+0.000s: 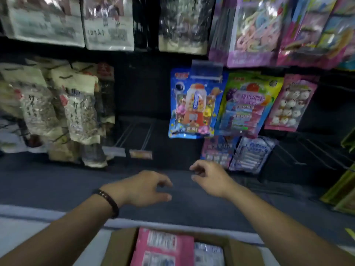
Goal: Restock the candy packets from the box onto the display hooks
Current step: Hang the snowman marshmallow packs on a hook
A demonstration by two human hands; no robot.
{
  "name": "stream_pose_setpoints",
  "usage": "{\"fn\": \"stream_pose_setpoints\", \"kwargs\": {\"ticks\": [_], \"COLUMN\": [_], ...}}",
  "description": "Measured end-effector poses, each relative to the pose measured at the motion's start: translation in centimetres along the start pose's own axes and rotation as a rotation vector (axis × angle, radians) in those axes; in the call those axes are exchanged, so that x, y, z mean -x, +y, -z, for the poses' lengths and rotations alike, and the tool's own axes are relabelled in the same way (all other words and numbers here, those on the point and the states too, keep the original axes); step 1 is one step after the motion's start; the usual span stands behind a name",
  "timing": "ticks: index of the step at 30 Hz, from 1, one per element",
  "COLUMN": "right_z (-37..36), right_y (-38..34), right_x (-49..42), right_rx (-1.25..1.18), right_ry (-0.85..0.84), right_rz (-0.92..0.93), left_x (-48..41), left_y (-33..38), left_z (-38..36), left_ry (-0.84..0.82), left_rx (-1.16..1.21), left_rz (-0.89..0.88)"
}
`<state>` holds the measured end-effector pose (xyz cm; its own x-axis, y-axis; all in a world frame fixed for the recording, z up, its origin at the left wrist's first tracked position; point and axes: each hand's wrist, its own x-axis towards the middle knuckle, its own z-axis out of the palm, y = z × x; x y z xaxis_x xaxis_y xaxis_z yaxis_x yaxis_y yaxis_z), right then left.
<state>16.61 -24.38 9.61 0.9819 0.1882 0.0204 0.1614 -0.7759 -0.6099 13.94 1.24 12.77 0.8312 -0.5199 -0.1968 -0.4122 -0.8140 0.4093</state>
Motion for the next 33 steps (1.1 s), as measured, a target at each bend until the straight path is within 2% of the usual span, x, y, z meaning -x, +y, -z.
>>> {"fn": "stream_pose_setpoints", "kwargs": {"ticks": [6,8,10,13,18,20,24,27,33], "right_z": [-10.5,-14.4,-18.1,-23.4,-29.8,-30.2,-29.7,-30.1,-26.7], "right_y": [5.3,6.9,8.3,9.5,12.0,12.4,13.2,14.3,12.0], "right_x": [3.9,5.2,6.3,7.7,9.9,10.0,10.5,11.0,10.4], "right_rx": [0.122,0.151,0.124,0.108,0.326,0.38,0.53,0.586,0.734], "right_ry": [-0.375,-0.464,-0.501,-0.471,-0.406,-0.361,-0.449,-0.449,-0.332], "right_rz": [-0.216,-0.268,-0.333,-0.375,-0.437,-0.461,-0.359,-0.291,-0.159], "left_x": [2.4,2.6,2.5,2.4,2.1,2.1,1.7,1.7,1.0], "left_y": [-2.2,-2.6,-2.6,-2.7,-3.8,-4.4,-4.7,-4.1,-3.0], "left_z": [-6.7,-7.5,-7.5,-6.7,-5.7,-5.7,-5.4,-4.9,-5.0], "left_ry": [-0.336,-0.466,-0.515,-0.482,-0.426,-0.447,-0.451,-0.421,-0.483], "left_rx": [-0.112,-0.228,-0.226,-0.177,-0.191,-0.203,-0.181,-0.157,-0.217], "left_rz": [0.124,0.166,0.187,0.162,0.209,0.228,0.239,0.202,0.174]}}
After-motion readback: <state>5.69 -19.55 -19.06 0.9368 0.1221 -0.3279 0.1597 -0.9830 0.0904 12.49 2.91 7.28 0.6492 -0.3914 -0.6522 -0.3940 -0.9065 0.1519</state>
